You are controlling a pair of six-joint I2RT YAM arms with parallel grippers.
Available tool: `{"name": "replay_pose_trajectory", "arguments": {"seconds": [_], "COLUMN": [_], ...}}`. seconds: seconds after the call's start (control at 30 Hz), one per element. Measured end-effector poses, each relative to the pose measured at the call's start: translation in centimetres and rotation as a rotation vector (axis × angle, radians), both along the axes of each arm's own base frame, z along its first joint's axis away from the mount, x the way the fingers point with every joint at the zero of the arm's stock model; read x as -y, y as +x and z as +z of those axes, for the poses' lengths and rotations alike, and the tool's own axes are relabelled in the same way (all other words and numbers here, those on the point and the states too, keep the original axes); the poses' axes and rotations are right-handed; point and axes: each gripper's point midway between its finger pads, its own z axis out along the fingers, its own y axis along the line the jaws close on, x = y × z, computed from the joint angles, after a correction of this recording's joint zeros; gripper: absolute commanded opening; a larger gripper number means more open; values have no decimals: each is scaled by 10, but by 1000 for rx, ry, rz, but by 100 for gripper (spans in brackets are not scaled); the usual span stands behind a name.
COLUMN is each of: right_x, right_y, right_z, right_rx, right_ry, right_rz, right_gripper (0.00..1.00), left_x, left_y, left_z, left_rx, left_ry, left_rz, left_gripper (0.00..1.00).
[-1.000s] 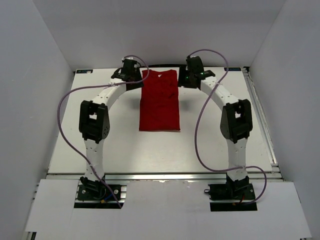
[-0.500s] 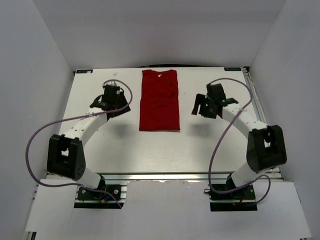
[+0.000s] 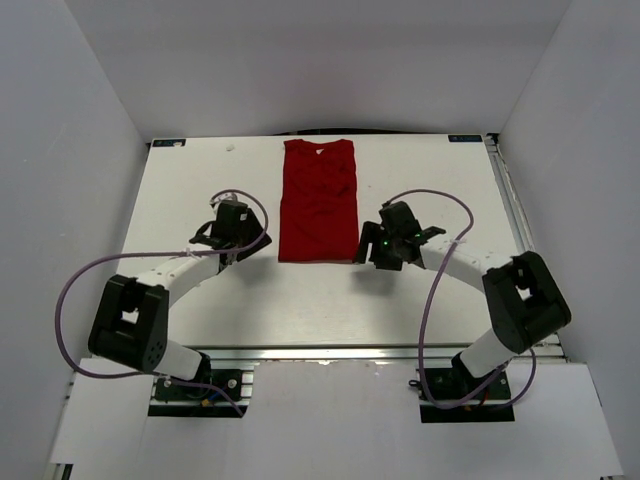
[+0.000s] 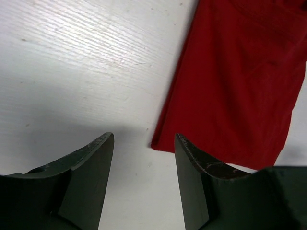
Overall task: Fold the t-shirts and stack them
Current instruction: Fold the folded rectangular tshirt in 1/3 of the way, then grab one side of the 2/3 rectangular tshirt with both arms
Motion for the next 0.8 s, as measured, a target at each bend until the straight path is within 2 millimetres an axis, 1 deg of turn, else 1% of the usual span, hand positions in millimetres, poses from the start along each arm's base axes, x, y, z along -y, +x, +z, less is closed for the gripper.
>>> {"name": "replay_pose_trajectory", "arguments": {"seconds": [0.13,0.27,0.4,0.6,0.8], "right_x": [-9,-18,-26,-30,-32], "right_y": [-2,0,11,23,27], "right_z": [-15,-25,-24,-25,-25], "right_rx": [-33,-53,-32,-18,-15], "right_ry": [-12,-17,-19,-31,-34], "right_rz": [-3,-1,-11,-26,-31], "right_gripper": [74,72,71,69,68], "left_x": [12,21,26,31,33], "left_y": [4,2,-2,-6,-10], "left_z": [-4,-18,-25,-32,-38], "left_rx": [10,-19,-38,-53,-60], "left_ry": [-17,-12,-12,-10,-7], "left_rz": [-11,-27,-33,-38,-31], "left_gripper": [64,64,62,60,60]}}
